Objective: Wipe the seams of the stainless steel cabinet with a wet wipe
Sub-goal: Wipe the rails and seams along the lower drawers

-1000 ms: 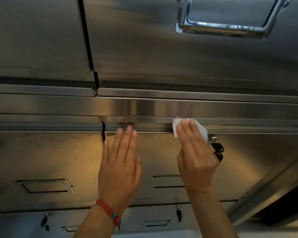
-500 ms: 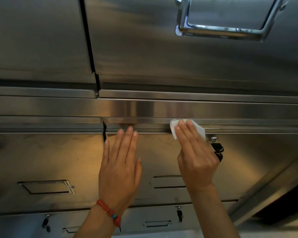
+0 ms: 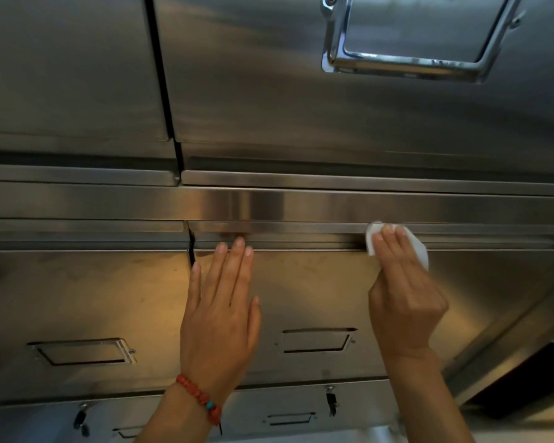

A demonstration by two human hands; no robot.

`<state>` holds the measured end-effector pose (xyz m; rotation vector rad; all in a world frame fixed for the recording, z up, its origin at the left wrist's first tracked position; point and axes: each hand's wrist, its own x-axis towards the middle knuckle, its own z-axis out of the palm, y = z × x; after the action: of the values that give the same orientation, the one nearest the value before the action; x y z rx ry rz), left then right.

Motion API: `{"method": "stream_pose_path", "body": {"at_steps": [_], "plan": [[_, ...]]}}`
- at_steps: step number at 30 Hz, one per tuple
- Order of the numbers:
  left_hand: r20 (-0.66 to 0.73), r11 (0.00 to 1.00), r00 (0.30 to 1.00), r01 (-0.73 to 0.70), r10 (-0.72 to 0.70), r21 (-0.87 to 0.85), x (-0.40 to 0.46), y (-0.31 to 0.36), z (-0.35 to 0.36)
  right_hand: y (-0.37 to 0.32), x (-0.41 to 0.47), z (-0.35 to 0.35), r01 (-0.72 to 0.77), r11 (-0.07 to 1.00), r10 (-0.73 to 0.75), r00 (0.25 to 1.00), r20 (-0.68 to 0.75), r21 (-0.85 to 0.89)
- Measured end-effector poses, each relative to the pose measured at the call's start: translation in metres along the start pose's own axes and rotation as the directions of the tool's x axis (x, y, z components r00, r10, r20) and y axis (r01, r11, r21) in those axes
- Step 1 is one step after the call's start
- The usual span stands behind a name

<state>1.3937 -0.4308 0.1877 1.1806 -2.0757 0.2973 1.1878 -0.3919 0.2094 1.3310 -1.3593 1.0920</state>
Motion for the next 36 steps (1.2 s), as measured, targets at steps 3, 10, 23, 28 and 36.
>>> {"method": "stream_pose_path", "body": {"at_steps": [3, 10, 23, 28, 36], "plan": [[-0.002, 1.000, 1.000, 0.002, -0.002, 0.001, -0.001, 0.000, 0.001, -0.008, 0.001, 0.003, 0.078, 0.997, -0.079, 0.997, 0.009, 0.020], [0.000, 1.000, 1.000, 0.001, -0.001, -0.002, 0.000, 0.000, 0.001, 0.012, 0.000, -0.004, -0.001, 1.000, 0.001, 1.000, -0.002, -0.021], [-0.005, 1.000, 1.000, 0.007, -0.007, 0.010, 0.000, 0.001, 0.000, 0.017, -0.001, -0.004, -0.051, 0.997, 0.051, 0.999, -0.009, -0.053], [0.007, 1.000, 1.000, 0.021, -0.021, 0.001, 0.000, 0.003, 0.001, -0.003, 0.001, 0.002, -0.030, 1.000, 0.030, 0.999, -0.029, -0.001], [0.021, 1.000, 1.000, 0.021, -0.021, -0.006, 0.001, 0.003, 0.000, -0.043, 0.000, 0.017, 0.010, 0.997, -0.007, 0.999, -0.042, 0.082]]}}
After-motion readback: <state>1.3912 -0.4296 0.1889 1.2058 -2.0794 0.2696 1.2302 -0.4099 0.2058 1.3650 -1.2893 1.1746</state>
